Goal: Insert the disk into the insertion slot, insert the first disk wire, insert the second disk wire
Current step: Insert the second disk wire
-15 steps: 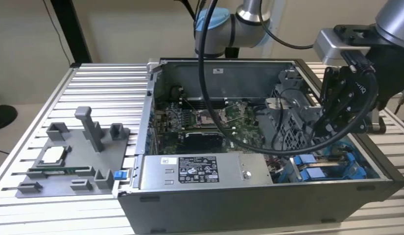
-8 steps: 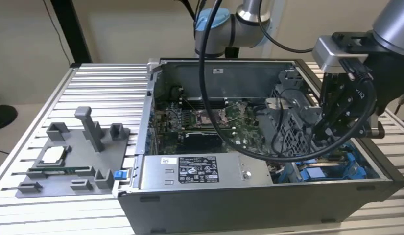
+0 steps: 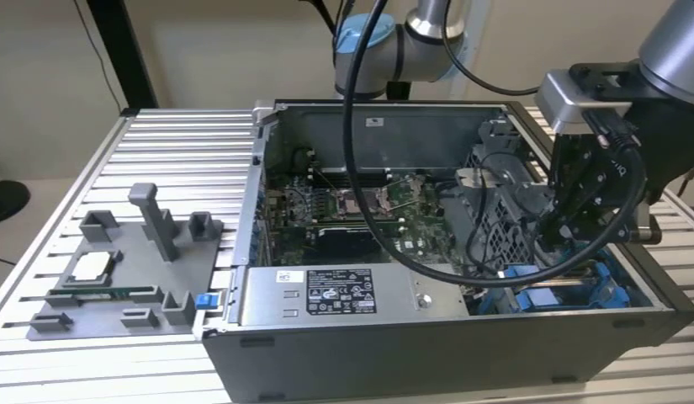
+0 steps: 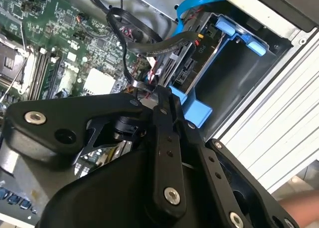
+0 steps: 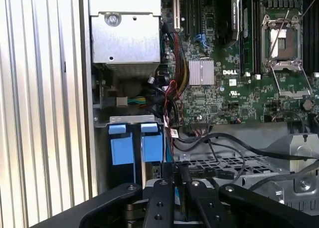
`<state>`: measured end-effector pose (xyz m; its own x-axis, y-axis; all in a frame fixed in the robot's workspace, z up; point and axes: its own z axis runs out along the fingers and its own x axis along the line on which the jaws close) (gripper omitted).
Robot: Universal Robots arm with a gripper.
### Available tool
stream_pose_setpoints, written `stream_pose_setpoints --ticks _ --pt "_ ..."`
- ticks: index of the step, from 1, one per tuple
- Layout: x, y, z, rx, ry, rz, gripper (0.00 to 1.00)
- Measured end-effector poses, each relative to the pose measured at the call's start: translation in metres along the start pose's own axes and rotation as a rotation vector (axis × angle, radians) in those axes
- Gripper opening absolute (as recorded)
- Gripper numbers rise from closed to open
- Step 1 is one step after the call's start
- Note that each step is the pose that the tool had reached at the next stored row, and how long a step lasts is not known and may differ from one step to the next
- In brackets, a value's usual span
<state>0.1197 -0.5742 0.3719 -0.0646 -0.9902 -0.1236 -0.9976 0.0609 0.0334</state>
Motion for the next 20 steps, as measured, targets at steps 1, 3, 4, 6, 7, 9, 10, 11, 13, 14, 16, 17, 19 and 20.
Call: stream_pose_setpoints --ticks 1,3,4,6,7,9,10,11,13,14,16,17,19,20 --pt "0.0 0.0 0.0 0.0 0.0 0.0 0.0" --pt "0.0 0.0 0.0001 0.0 -0.0002 0.0 0.0" --pt "0.0 0.0 0.0002 0.0 -0.0001 0.0 0.0" --pt "0.001 -0.0001 0.0017 0.0 -0.0003 0.0 0.0" --pt "0.0026 -0.0002 0.0023 0.0 -0.0001 0.0 0.0" --pt "0.008 -0.0005 0.004 0.0 -0.0003 0.0 0.0" --pt "0.0109 -0.0008 0.0049 0.0005 -0.0002 0.0 0.0" --pt "0.0138 -0.001 0.0061 0.0008 -0.0002 0.0 0.0" --pt "0.017 -0.0013 0.0083 0.0035 -0.0003 -0.002 0.0" --pt "0.0173 -0.0014 0.0093 0.0058 -0.0007 -0.005 0.0" --pt "0.0175 -0.0013 0.0105 0.0116 -0.0002 -0.018 0.0" --pt "0.0177 -0.0013 0.0112 0.0151 -0.0005 -0.026 0.0" --pt "0.0178 -0.0014 0.0125 0.0222 -0.0005 -0.042 0.0" --pt "0.0179 -0.0014 0.0132 0.0262 -0.0005 -0.051 0.0"
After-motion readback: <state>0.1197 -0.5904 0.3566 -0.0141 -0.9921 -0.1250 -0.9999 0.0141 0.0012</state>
